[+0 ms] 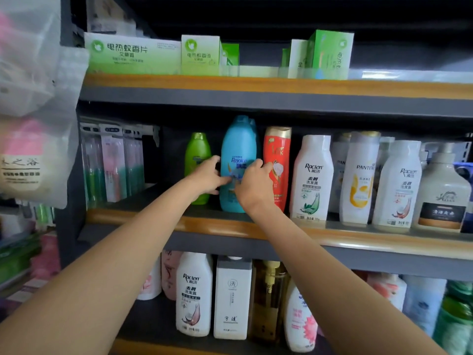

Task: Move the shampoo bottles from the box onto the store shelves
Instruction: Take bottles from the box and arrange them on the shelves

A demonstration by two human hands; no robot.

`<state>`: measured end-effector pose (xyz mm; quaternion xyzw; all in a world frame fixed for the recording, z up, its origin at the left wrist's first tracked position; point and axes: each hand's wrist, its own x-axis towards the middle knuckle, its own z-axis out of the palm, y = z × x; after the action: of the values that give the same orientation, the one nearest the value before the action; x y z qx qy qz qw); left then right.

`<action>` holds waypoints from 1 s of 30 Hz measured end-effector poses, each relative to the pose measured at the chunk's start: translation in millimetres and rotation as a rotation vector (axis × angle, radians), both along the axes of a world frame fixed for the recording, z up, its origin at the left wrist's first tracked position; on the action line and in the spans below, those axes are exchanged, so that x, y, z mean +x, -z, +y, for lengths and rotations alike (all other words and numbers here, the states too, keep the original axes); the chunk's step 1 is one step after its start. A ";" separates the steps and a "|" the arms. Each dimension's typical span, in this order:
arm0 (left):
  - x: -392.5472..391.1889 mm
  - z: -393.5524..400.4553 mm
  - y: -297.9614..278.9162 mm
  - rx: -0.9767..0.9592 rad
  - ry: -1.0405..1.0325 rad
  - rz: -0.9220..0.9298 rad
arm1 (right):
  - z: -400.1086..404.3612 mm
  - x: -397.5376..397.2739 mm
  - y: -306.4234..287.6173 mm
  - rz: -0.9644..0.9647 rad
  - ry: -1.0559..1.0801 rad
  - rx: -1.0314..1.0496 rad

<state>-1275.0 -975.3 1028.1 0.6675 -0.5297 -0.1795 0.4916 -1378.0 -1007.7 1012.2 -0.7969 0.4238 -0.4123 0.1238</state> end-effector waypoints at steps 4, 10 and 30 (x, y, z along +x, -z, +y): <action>-1.3 -3.0 0.6 -0.004 -0.131 -0.125 | 9.9 -3.0 -1.1 -0.003 -0.013 -0.079; -37.1 48.1 27.0 -0.680 -0.318 -0.389 | 44.0 -23.0 21.8 -0.318 -0.291 -0.518; -32.1 298.4 645.3 0.904 0.025 -0.355 | 216.0 -69.9 663.1 0.989 -0.514 0.945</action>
<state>-1307.1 -676.9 382.8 0.8280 -0.4824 -0.2809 0.0524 -1447.9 -791.7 349.2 -0.8257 0.3624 0.2651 0.3415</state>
